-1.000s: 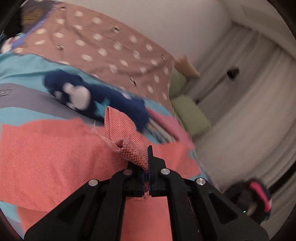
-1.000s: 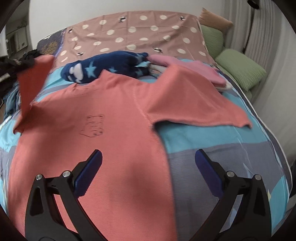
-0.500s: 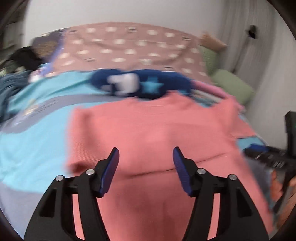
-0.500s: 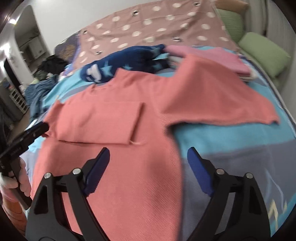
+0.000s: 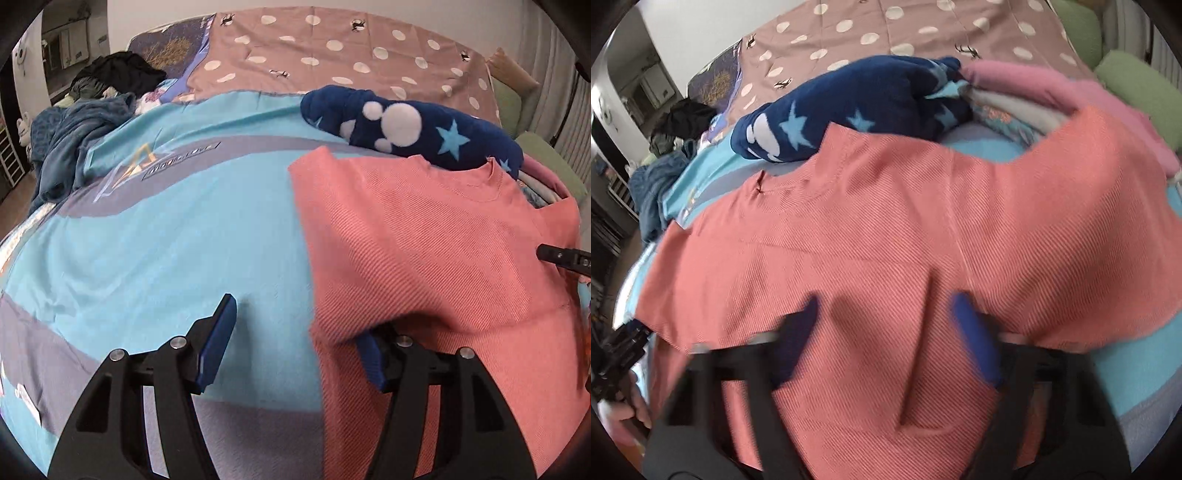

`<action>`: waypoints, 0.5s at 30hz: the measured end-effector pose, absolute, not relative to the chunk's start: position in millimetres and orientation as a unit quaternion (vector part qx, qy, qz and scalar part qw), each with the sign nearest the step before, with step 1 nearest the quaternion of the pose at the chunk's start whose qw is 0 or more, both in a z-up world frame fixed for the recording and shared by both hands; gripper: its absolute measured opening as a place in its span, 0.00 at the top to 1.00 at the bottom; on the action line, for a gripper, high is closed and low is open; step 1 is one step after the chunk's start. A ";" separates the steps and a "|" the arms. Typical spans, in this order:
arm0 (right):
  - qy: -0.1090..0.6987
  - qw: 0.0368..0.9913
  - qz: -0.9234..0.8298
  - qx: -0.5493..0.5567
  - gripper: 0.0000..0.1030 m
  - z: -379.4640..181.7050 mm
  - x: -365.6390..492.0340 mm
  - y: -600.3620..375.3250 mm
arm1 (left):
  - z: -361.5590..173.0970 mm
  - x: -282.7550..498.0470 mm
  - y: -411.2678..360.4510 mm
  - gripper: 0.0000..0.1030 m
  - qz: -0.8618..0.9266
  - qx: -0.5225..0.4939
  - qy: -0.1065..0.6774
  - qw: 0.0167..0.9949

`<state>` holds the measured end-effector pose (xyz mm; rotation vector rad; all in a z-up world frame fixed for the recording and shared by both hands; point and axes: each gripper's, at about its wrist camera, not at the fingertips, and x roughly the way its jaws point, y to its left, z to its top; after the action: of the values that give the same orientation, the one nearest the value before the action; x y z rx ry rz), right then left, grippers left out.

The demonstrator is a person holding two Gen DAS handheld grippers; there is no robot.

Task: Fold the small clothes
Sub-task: 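Fold the held sleeve across the shirt body with the left tool, then release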

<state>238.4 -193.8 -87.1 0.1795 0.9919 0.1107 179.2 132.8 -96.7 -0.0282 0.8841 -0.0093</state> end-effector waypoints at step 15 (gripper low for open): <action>0.470 0.874 0.016 0.120 0.69 -84.0 228.9 -239.9 | -89.2 164.6 117.1 0.37 0.065 0.057 0.397 0.914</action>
<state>228.9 -239.9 -84.0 0.2509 0.9826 0.0342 164.6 117.1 -89.2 0.1166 0.8173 0.1348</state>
